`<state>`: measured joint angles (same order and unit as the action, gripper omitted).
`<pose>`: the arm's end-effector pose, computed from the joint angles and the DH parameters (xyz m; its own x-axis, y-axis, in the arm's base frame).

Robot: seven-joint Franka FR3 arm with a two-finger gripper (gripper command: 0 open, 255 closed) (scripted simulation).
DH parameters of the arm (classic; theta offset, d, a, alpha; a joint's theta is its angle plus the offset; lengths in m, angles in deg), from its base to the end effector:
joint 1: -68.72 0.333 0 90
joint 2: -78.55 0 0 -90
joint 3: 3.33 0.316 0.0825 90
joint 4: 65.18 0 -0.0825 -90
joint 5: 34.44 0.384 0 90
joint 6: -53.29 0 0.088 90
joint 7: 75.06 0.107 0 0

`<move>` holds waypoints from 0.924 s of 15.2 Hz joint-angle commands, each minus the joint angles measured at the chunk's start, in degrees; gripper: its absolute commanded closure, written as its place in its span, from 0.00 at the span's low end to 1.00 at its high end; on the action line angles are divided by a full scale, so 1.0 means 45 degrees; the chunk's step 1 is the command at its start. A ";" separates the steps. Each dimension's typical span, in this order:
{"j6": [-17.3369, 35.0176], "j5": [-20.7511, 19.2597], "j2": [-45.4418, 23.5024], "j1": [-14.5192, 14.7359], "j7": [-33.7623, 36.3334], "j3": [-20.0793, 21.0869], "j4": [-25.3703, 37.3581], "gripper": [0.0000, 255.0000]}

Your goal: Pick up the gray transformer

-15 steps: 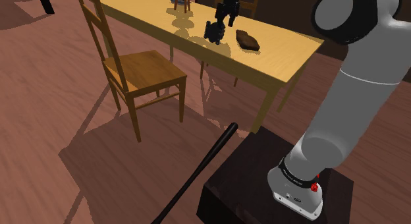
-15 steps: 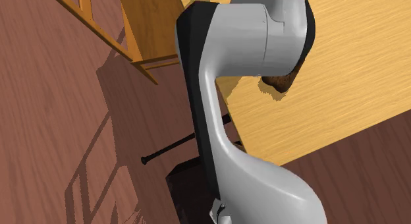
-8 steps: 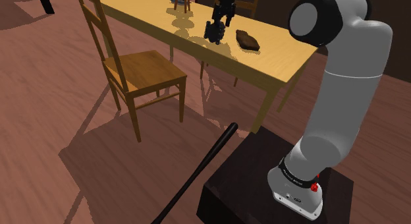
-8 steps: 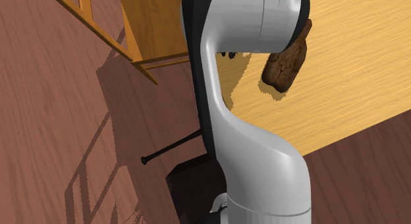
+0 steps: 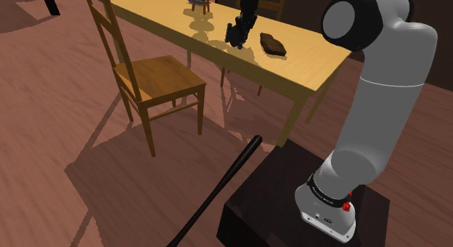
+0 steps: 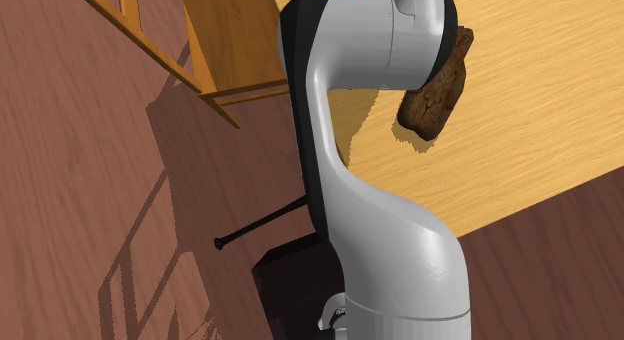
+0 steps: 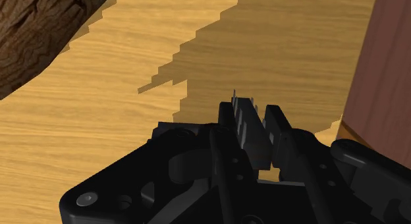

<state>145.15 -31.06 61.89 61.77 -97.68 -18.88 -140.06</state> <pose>0.6051 -0.2155 0.5832 0.9999 0.0122 0.0076 0.0120 -0.9997 0.0226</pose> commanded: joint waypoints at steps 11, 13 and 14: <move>-0.0821 0.0078 -0.0280 -0.0087 -0.0026 -0.0008 0.1091 1.00; -0.1255 0.0125 -0.0449 -0.0145 -0.0043 -0.0013 0.1692 1.00; -0.1481 0.0152 -0.0545 -0.0178 -0.0052 -0.0016 0.2011 1.00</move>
<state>139.36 -30.37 59.45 60.94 -98.03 -18.97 -131.92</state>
